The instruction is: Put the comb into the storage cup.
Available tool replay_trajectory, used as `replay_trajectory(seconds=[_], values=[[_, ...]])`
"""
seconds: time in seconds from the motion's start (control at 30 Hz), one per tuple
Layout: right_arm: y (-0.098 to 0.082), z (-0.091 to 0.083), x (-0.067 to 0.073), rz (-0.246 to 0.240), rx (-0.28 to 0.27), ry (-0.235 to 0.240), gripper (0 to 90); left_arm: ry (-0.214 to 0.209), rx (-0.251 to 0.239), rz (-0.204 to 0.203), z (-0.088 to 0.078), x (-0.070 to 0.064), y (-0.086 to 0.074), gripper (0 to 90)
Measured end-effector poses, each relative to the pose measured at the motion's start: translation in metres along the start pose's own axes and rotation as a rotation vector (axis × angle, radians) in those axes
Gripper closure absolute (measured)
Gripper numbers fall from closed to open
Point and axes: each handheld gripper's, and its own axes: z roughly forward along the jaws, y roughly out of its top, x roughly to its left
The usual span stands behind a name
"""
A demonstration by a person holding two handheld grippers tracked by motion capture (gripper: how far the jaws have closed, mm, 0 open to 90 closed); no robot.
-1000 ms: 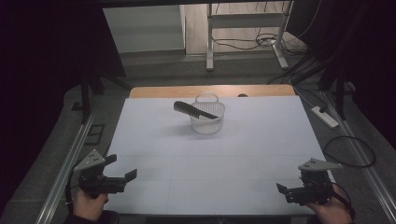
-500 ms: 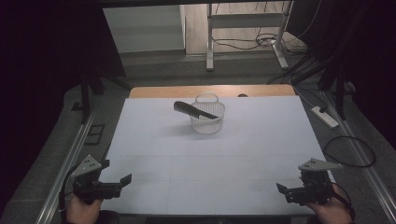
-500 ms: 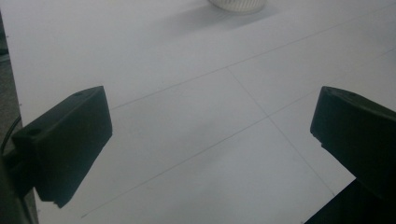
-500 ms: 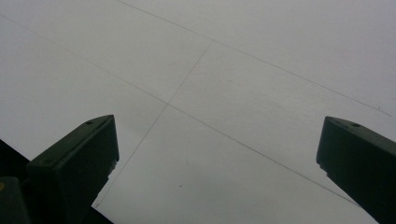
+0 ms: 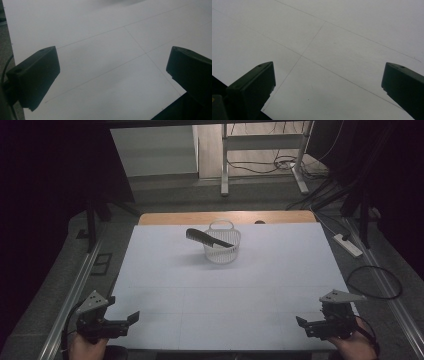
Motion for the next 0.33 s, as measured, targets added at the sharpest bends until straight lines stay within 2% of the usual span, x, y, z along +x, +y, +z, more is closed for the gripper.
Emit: replay_trajectory(seconds=[0.17,0.33], values=[[0.0001,0.0001,0.0002,0.002,0.001,-0.003,0.0,0.009,0.011,-0.005,-0.0012,0.0,-0.0016,0.0],[0.0001,0.0006,0.0003,-0.004,0.005,-0.006,0.0,0.0,0.008,-0.021,-0.0006,0.0016,-0.0009,0.0]])
